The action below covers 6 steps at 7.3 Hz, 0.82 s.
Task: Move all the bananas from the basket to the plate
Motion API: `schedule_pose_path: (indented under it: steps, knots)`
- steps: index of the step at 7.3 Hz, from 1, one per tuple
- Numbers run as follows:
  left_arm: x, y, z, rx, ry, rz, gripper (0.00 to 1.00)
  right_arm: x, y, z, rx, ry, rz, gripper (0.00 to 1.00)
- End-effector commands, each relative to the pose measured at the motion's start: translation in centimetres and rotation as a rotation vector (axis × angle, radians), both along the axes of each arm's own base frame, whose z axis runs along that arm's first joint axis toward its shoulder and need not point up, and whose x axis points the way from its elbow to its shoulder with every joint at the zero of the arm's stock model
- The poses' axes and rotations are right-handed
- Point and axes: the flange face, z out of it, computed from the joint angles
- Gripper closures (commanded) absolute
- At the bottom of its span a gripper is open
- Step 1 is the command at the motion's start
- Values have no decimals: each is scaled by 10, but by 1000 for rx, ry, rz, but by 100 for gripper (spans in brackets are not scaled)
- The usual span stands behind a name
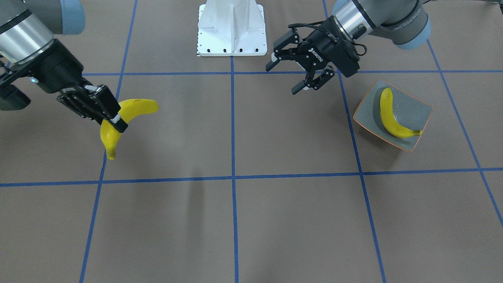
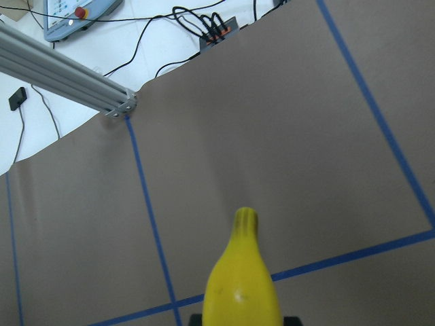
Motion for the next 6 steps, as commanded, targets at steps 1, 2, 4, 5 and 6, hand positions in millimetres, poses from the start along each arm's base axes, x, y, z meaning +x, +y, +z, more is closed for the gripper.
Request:
schedule_pose_path:
  steps: [1, 2, 4, 5, 6]
  knots:
    - [17, 15, -30, 23, 44, 34, 0, -40, 34, -27, 71, -112, -64, 100]
    - [26, 26, -35, 38, 63, 60, 0, -52, 47, -44, 120, -156, -97, 100]
    - [37, 46, -42, 77, 114, 102, 0, -74, 70, -69, 192, -223, -156, 100]
    - [43, 53, -45, 82, 122, 118, 0, -82, 77, -75, 202, -234, -175, 100]
    - [48, 58, -50, 88, 128, 131, 0, -87, 88, -81, 215, -247, -192, 100]
